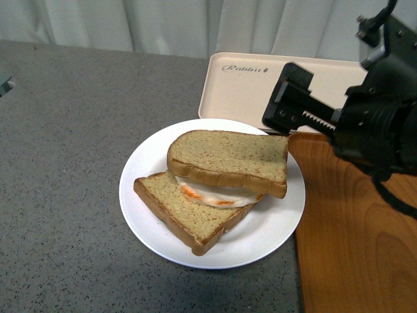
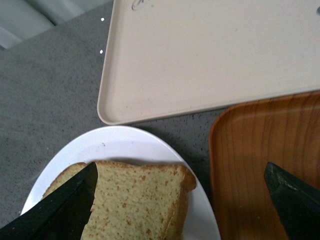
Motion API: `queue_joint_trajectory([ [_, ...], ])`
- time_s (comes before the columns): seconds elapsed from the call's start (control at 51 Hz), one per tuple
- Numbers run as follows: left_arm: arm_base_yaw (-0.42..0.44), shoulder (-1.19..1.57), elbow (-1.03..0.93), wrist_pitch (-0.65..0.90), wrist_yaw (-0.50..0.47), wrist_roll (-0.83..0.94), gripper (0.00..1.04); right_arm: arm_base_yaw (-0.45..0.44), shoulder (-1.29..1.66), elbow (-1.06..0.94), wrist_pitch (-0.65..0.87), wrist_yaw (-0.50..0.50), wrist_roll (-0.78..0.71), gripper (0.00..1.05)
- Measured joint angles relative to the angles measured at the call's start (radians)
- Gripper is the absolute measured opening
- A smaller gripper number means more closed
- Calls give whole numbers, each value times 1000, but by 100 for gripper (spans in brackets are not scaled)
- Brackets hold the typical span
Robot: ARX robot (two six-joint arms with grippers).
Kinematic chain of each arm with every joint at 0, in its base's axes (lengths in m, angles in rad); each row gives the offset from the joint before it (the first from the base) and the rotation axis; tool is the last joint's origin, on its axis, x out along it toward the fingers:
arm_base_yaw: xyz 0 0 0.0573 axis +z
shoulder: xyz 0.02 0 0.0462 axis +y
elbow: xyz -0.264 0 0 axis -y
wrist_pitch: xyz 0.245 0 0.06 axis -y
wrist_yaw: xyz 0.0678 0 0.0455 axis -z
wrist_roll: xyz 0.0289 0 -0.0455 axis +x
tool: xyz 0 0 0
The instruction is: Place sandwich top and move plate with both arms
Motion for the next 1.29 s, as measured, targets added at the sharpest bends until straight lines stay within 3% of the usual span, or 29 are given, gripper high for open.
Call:
queue_joint_trajectory([
  [0.098, 0, 0, 0, 0, 0, 0, 98, -34, -67, -23, -3, -12, -34, 95],
  [0.176, 0, 0, 0, 0, 0, 0, 98, -56, -74, -126, 290, 156, -191, 84],
  [0.216, 0, -1, 0, 0, 2, 0, 98, -76, -91, -186, 408, 192, -258, 79],
  [0.275, 0, 0, 0, 0, -3, 0, 98, -149, -211, -320, 539, 164, -426, 66],
  [0.333, 0, 0, 0, 0, -2, 0, 98, -235, -396, -423, 521, 95, -510, 54],
  [0.412, 0, 0, 0, 0, 0, 0, 98, -331, -595, -527, 416, -6, -552, 41],
  [0.549, 0, 0, 0, 0, 0, 0, 98, -389, -972, -648, 84, -32, -577, 22],
  [0.647, 0, -1, 0, 0, 0, 0, 98, -391, -1514, -647, -414, -48, -592, 1],
  [0.725, 0, -2, 0, 0, -3, 0, 98, -392, -1753, -647, -582, -48, -596, 1],
  [1.137, 0, -2, 0, 0, -1, 0, 98, -392, -1786, -647, -592, -48, -596, 1],
  [1.235, 0, -2, 0, 0, -1, 0, 98, -392, -1787, -647, -592, -48, -598, 13],
  [1.294, 0, -2, 0, 0, 0, 0, 98, -392, -1787, -647, -592, -47, -597, 27],
])
